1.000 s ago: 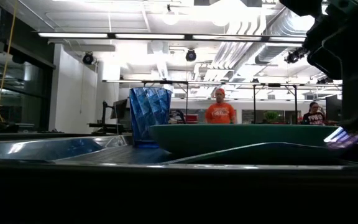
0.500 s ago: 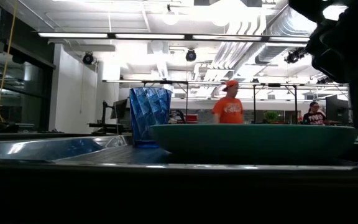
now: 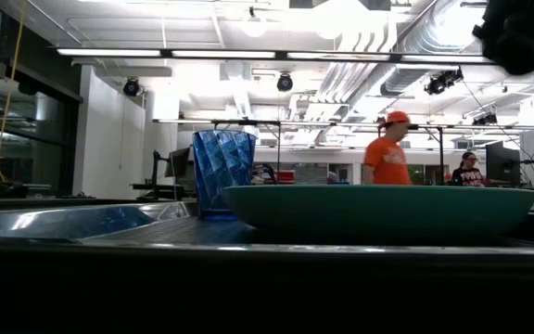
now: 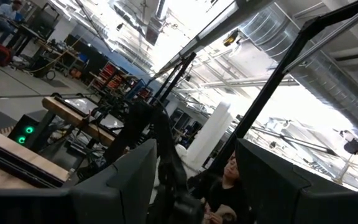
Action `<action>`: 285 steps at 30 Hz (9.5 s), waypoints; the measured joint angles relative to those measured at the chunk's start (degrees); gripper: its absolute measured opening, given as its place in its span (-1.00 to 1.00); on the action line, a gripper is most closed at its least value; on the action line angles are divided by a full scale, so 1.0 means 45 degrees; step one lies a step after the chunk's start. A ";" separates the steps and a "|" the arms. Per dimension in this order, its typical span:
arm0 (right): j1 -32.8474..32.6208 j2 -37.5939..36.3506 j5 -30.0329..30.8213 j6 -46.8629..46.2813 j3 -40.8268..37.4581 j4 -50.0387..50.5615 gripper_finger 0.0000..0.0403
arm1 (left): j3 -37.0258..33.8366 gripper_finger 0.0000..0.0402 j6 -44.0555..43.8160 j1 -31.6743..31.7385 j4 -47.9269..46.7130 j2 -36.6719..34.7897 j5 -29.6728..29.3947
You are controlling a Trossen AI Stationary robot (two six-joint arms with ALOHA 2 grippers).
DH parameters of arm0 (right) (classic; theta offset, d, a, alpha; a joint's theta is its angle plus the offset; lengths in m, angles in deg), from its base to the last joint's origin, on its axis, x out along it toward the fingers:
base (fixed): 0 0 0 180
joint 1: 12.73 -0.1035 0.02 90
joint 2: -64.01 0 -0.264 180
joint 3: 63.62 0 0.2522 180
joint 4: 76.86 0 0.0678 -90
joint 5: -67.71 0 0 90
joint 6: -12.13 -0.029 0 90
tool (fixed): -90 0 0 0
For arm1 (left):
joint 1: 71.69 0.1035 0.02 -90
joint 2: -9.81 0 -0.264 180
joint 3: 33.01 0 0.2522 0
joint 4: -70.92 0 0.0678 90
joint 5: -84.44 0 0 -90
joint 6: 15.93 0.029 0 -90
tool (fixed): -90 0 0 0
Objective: Pick and place plate/cup/fork/spoon on tray
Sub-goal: Adjust the blue plate on the black tray, then return to Home Position
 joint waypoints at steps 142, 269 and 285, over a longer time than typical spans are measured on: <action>0.6309 -1.0222 -0.0140 1.3977 -0.3475 -0.0639 -1.00 | -0.7925 -1.00 0.4023 0.0738 -0.4546 -0.7698 0.0740; 0.9831 -2.0124 -0.1496 2.3637 -1.2565 -0.7502 -1.00 | -0.7922 -0.98 0.4017 0.0736 -0.4549 -0.7698 0.0709; 0.9831 -2.0124 -0.1496 2.3637 -1.2565 -0.7502 -1.00 | -0.7920 -0.98 0.4017 0.0738 -0.4551 -0.7698 0.0709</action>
